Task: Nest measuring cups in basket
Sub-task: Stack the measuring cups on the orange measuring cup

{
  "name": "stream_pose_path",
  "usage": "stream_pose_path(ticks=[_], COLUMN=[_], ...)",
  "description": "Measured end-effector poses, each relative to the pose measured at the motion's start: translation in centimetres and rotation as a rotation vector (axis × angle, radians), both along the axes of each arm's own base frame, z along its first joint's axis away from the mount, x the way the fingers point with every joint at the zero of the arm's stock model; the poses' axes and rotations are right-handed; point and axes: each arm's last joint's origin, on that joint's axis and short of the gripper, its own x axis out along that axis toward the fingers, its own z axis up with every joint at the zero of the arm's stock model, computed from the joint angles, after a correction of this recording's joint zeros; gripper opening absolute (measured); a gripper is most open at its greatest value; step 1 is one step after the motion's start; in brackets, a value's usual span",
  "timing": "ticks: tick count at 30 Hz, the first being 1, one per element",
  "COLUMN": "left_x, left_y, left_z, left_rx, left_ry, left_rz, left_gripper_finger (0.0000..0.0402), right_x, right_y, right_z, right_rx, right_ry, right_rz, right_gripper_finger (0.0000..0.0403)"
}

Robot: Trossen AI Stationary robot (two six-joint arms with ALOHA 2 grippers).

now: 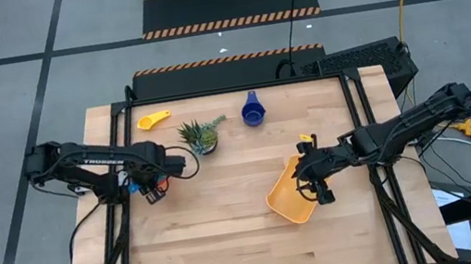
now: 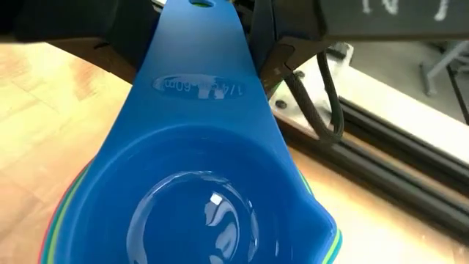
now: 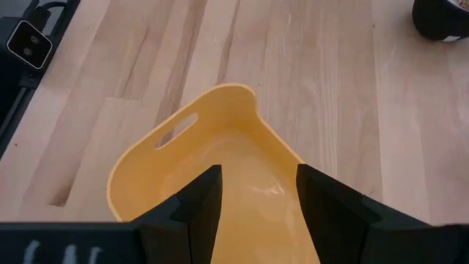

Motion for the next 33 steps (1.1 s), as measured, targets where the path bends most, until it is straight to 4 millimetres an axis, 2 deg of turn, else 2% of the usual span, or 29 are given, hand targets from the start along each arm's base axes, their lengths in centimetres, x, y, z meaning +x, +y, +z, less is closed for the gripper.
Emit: stream_pose_path(ticks=[6,16,20,26,29,33], left_x=[0.2,2.7,3.6,4.2,4.5,5.5], left_y=[-0.9,-1.9,-2.4,-3.0,-3.1,-3.4], left_z=[0.2,2.5,2.1,0.7,0.8,1.5], left_rx=[-0.018,-0.004,-0.016,-0.029,-0.015,-0.019], left_ry=[-0.013,-0.199,-0.229,-0.122,-0.115,-0.202], left_rz=[-0.098,-0.111,-0.115,-0.183,-0.213,-0.244], left_gripper_finger=[0.0158,0.0158,0.0158,0.0158,0.0158,0.0158], right_x=[0.0,0.0,-0.2,-0.6,-0.7,-0.7], right_y=[0.0,-0.1,0.0,-0.1,-0.1,-0.1], right_z=[0.0,0.0,-0.2,-0.5,-0.5,-0.5], right_rx=[-0.018,-0.036,-0.02,0.001,0.002,0.001], right_ry=[-0.004,-0.009,0.023,0.083,0.09,0.09], right_rz=[0.015,0.001,-0.019,-0.054,-0.058,-0.056], right_gripper_finger=[0.0169,0.0169,0.0169,0.0169,0.0169,0.0169])
